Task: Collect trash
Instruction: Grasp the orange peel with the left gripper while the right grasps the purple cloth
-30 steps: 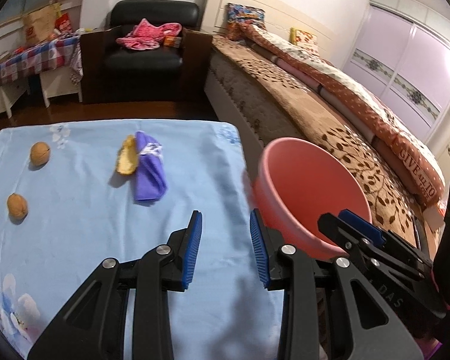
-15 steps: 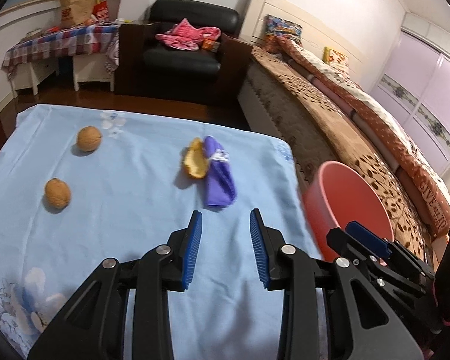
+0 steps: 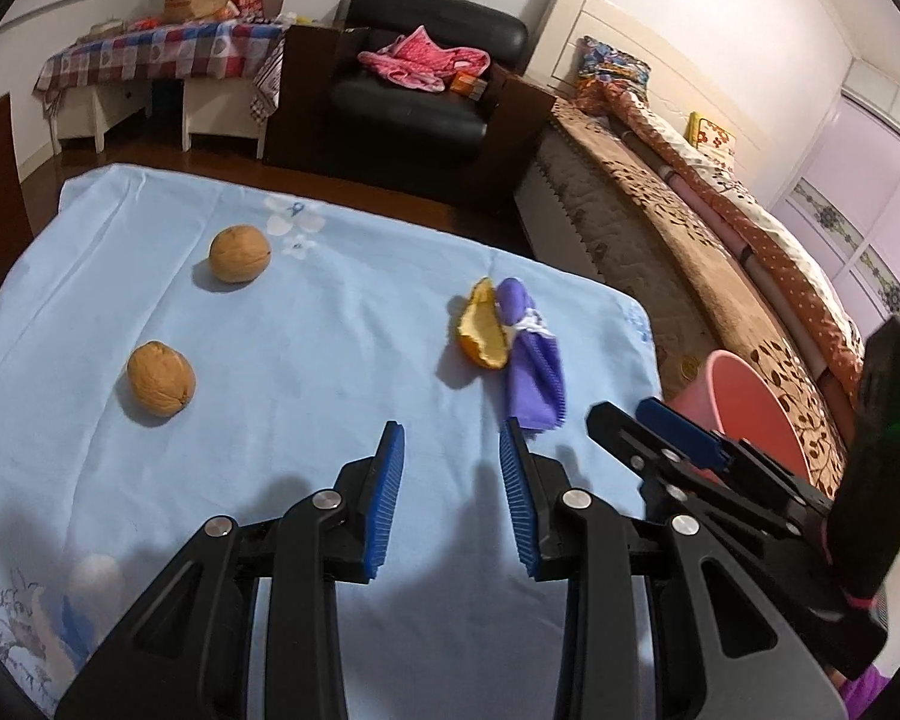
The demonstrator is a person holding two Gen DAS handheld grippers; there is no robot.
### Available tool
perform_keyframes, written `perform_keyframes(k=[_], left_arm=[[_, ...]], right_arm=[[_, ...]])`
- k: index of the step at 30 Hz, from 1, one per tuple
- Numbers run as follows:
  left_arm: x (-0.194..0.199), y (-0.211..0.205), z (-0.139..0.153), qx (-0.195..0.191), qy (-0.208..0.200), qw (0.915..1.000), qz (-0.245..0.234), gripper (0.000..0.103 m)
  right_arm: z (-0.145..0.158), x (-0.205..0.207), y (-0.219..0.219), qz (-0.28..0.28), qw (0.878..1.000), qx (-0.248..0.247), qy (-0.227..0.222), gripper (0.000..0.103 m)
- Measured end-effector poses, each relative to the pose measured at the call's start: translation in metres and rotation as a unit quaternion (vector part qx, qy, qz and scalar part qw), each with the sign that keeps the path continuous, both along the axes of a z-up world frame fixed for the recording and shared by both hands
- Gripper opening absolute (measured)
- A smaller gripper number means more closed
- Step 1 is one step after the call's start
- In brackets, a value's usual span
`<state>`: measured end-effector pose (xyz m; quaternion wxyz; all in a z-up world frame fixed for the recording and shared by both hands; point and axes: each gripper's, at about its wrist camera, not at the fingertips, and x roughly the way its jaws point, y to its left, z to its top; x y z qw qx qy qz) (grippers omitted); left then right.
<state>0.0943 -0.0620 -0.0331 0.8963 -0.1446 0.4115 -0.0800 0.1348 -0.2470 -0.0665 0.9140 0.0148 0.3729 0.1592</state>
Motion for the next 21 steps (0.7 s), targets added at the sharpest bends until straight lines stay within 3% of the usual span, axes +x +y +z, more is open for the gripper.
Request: perform_keyframes(k=[10, 15, 21], left_arm=[[0.023, 0.01, -0.013, -0.007, 0.013, 0.9999, 0.007, 0.033], [0.031, 0.008, -0.015, -0.008, 0.015, 0.9999, 0.004, 0.033], [0.038, 0.001, -0.014, -0.014, 0.014, 0.9998, -0.005, 0.033]], right_arm=[[-0.021, 0.04, 0.022, 0.002, 1.0, 0.001, 0.022, 0.042], [-0.025, 0.047, 0.021, 0.0, 0.999, 0.016, 0.038, 0.027], [-0.023, 0.034, 0.004, -0.017, 0.998, 0.034, 0.045, 0.025]])
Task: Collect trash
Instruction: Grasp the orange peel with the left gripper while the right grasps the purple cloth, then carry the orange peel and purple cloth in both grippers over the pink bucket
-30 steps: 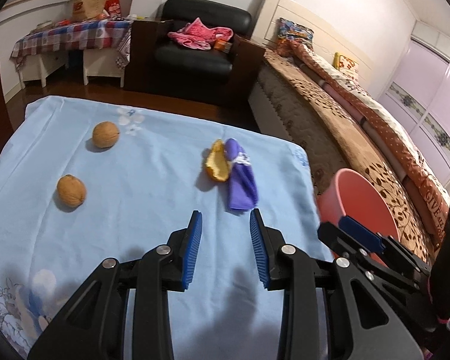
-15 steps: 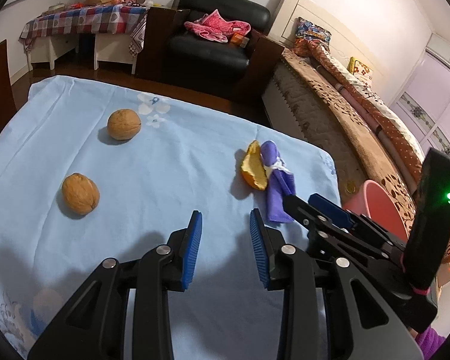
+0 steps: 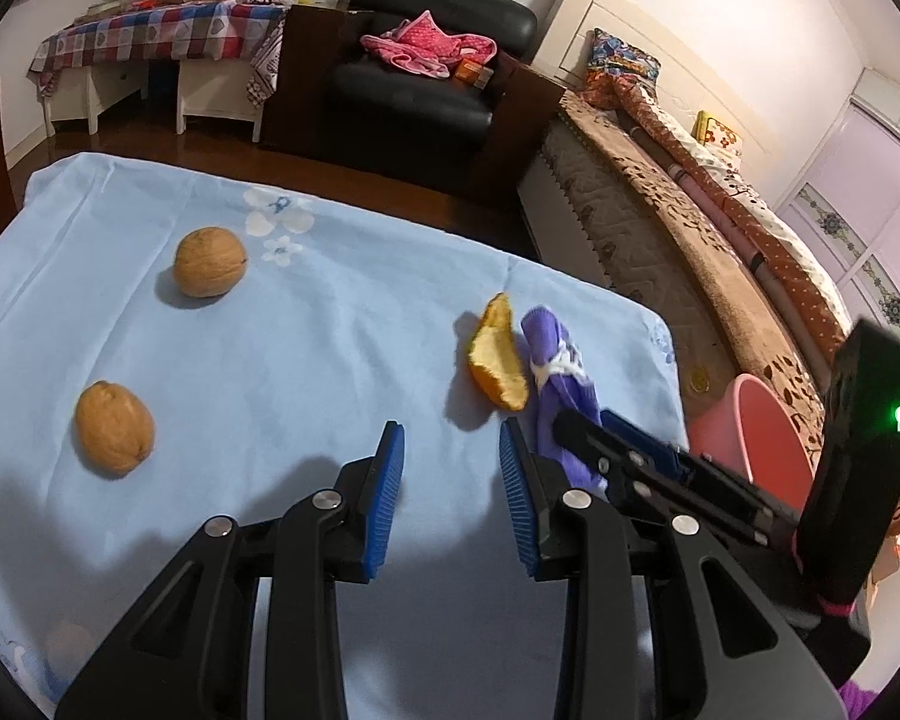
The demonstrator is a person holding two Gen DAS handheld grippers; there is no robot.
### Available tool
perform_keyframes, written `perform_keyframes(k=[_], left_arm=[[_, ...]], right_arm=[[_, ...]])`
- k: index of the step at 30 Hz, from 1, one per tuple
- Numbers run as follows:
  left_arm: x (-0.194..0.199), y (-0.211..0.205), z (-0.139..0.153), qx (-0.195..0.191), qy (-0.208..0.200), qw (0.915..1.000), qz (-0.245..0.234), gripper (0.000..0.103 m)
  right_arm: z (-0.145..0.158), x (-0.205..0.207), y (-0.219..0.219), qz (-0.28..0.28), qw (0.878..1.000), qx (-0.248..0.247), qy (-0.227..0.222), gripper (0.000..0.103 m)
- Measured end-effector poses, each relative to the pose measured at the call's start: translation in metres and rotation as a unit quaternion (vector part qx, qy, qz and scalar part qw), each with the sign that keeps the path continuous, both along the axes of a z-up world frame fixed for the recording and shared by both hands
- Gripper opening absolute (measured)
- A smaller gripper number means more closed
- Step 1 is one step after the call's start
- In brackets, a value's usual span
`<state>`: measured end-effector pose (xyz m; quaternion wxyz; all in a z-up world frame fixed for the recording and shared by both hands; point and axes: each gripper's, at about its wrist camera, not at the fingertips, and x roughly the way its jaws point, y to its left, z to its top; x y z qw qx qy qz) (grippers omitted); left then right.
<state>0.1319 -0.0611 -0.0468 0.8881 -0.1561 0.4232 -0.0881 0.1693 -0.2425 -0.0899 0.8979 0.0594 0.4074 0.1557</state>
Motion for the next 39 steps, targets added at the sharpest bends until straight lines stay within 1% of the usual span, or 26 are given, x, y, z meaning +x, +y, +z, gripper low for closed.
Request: perform_keyframes(k=[6, 12, 16, 19, 20, 22, 23, 24, 34, 39], left_arm=[[0.012, -0.011, -0.001, -0.006, 0.01, 0.9999, 0.002, 0.033], [0.032, -0.025, -0.007, -0.01, 0.025, 0.9996, 0.005, 0.033], [0.043, -0.031, -0.014, -0.005, 0.04, 0.9991, 0.012, 0.033], [0.048, -0.031, -0.019, 0.005, 0.049, 0.9984, 0.028, 0.032], [0.048, -0.032, -0.02, 0.006, 0.047, 0.9983, 0.032, 0.024], [0.05, -0.032, -0.022, 0.006, 0.051, 0.998, 0.038, 0.016], [0.05, -0.03, -0.022, 0.007, 0.051, 0.9978, 0.042, 0.007], [0.051, -0.029, -0.023, 0.008, 0.053, 0.9976, 0.044, 0.006], [0.022, -0.019, -0.014, 0.018, 0.04, 0.9982, 0.042, 0.005], [-0.005, -0.012, -0.006, 0.039, 0.025, 0.9981, 0.041, 0.005]], right_arm=[[0.003, -0.02, -0.018, -0.023, 1.0, 0.017, 0.005, 0.024], [-0.003, -0.036, -0.024, -0.032, 0.999, 0.007, 0.007, 0.024], [-0.006, -0.034, -0.029, -0.035, 0.999, 0.022, 0.015, 0.025], [-0.007, -0.033, -0.03, -0.033, 0.999, 0.026, 0.019, 0.025], [-0.008, -0.033, -0.03, -0.033, 0.999, 0.026, 0.02, 0.025], [-0.008, -0.031, -0.031, -0.031, 0.999, 0.031, 0.024, 0.025], [-0.009, -0.03, -0.033, -0.031, 0.999, 0.034, 0.025, 0.025], [-0.008, -0.029, -0.034, -0.03, 0.999, 0.034, 0.025, 0.025], [-0.009, -0.028, -0.037, -0.03, 0.998, 0.041, 0.027, 0.025], [-0.009, -0.027, -0.039, -0.03, 0.998, 0.041, 0.028, 0.025]])
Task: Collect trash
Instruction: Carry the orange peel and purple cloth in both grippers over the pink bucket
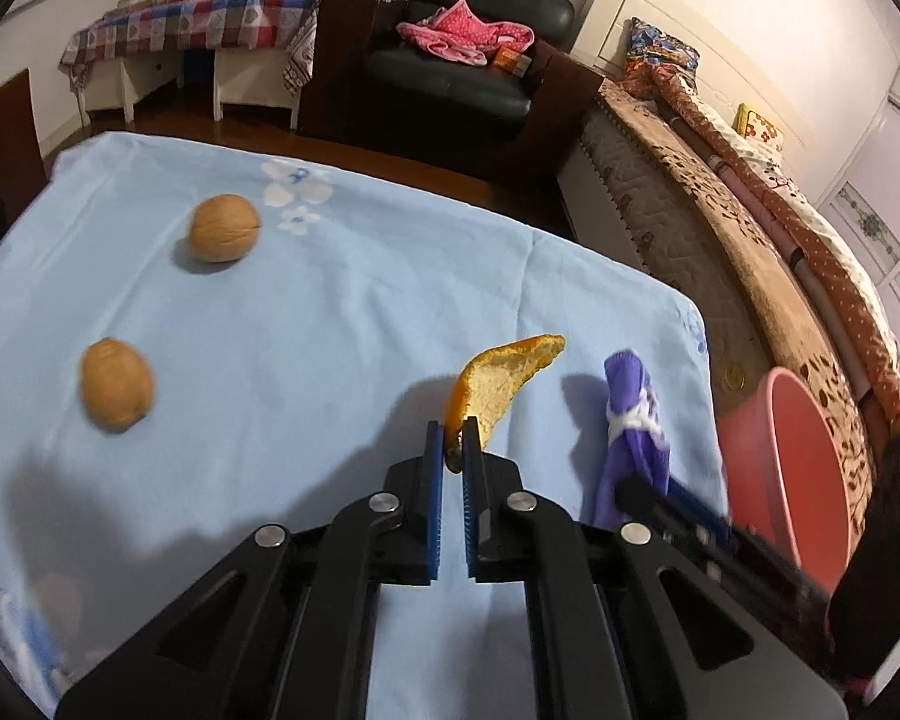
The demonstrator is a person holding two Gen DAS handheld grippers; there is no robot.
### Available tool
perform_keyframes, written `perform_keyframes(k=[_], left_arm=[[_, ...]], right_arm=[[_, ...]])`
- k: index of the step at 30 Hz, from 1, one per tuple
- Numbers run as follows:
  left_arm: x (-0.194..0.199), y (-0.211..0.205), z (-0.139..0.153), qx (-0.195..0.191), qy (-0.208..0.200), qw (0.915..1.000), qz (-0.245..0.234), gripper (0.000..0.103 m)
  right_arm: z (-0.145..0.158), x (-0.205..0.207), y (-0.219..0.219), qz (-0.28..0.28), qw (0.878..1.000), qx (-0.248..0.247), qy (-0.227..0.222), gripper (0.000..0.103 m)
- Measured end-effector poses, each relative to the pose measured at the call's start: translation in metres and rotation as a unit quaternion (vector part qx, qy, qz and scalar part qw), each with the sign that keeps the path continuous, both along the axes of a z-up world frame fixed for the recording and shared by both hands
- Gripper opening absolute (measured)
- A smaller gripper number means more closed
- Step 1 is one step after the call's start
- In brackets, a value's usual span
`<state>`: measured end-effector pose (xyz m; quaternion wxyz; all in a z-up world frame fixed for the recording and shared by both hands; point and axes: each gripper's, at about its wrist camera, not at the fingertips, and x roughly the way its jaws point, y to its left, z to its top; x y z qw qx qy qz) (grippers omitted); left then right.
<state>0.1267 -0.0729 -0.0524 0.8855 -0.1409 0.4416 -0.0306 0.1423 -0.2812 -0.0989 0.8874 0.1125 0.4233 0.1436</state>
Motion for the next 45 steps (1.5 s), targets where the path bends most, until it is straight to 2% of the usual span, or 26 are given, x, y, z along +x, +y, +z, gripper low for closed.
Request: perform_keyframes(k=[4, 9, 17, 20, 27, 40, 43, 45], left_arm=[[-0.026, 0.005, 0.006, 0.024, -0.016, 0.9996, -0.004, 0.005], [-0.05, 0.011, 0.003, 0.038, -0.016, 0.9991, -0.007, 0.005], [-0.072, 0.012, -0.003, 0.033, -0.02, 0.9992, -0.007, 0.005], [-0.075, 0.016, -0.006, 0.014, -0.017, 0.9997, -0.008, 0.005], [-0.072, 0.023, -0.017, -0.012, 0.018, 0.9997, -0.012, 0.005], [-0.075, 0.022, -0.016, -0.005, 0.022, 0.9989, -0.04, 0.005], [-0.083, 0.024, -0.013, -0.01, 0.018, 0.9988, -0.045, 0.005], [-0.092, 0.027, -0.008, -0.003, 0.007, 0.9989, -0.047, 0.005]], right_arm=[[0.0, 0.0, -0.001, 0.0, 1.0, 0.0, 0.0, 0.025], [0.0, 0.0, 0.001, 0.0, 1.0, -0.014, -0.002, 0.025], [0.001, -0.002, 0.004, 0.001, 1.0, -0.028, -0.004, 0.025], [0.001, -0.002, 0.005, 0.001, 1.0, -0.028, -0.004, 0.025], [0.002, -0.003, 0.012, 0.0, 0.999, -0.049, -0.006, 0.025], [0.003, -0.004, 0.019, 0.001, 0.998, -0.063, -0.008, 0.025], [0.008, -0.008, 0.026, 0.002, 0.996, -0.089, -0.011, 0.023], [0.013, -0.016, 0.028, -0.004, 0.996, -0.084, -0.004, 0.022]])
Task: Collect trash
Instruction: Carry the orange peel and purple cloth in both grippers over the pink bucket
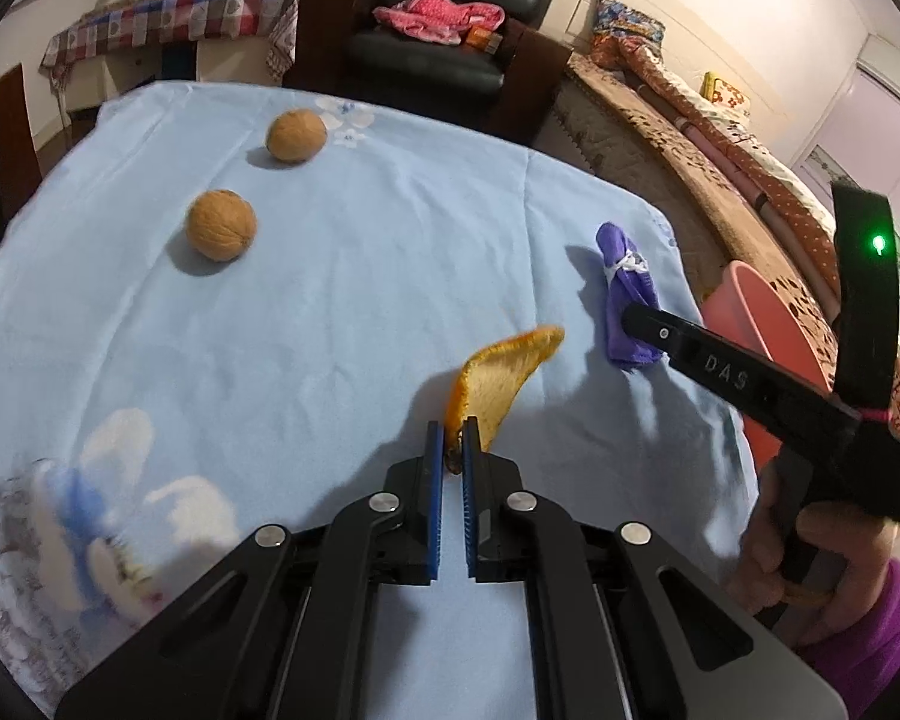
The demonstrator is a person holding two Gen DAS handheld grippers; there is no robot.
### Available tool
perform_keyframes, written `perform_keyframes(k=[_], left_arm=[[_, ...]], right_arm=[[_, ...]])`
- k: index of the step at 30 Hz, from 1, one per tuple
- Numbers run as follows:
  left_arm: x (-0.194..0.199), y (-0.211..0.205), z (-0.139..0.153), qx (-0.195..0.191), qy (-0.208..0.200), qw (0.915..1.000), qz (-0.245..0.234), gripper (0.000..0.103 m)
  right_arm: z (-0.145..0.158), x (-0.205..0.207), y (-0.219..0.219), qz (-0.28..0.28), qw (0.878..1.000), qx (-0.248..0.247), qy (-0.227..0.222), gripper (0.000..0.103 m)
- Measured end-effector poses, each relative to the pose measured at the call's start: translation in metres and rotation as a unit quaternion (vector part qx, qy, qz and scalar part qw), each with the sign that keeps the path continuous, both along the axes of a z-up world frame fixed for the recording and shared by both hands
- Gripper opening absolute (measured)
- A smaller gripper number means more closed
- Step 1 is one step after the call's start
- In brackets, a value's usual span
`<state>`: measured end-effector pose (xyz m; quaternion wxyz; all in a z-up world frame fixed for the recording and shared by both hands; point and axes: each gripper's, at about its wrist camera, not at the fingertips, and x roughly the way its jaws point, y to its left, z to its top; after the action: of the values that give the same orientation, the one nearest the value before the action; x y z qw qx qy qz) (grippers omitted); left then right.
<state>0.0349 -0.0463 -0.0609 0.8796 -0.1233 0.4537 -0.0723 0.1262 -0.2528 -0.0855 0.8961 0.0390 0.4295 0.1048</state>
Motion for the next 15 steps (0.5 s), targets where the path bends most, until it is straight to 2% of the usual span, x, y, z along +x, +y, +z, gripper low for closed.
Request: perform_keyframes(k=[10, 15], left_arm=[[-0.033, 0.011, 0.021, -0.012, -0.042, 0.9988, 0.023, 0.005], [-0.048, -0.001, 0.029, -0.007, -0.054, 0.9983, 0.021, 0.005]], right_arm=[[0.023, -0.069, -0.003, 0.009, 0.999, 0.042, -0.007, 0.022], [0.026, -0.102, -0.006, 0.018, 0.999, 0.027, -0.019, 0.022]])
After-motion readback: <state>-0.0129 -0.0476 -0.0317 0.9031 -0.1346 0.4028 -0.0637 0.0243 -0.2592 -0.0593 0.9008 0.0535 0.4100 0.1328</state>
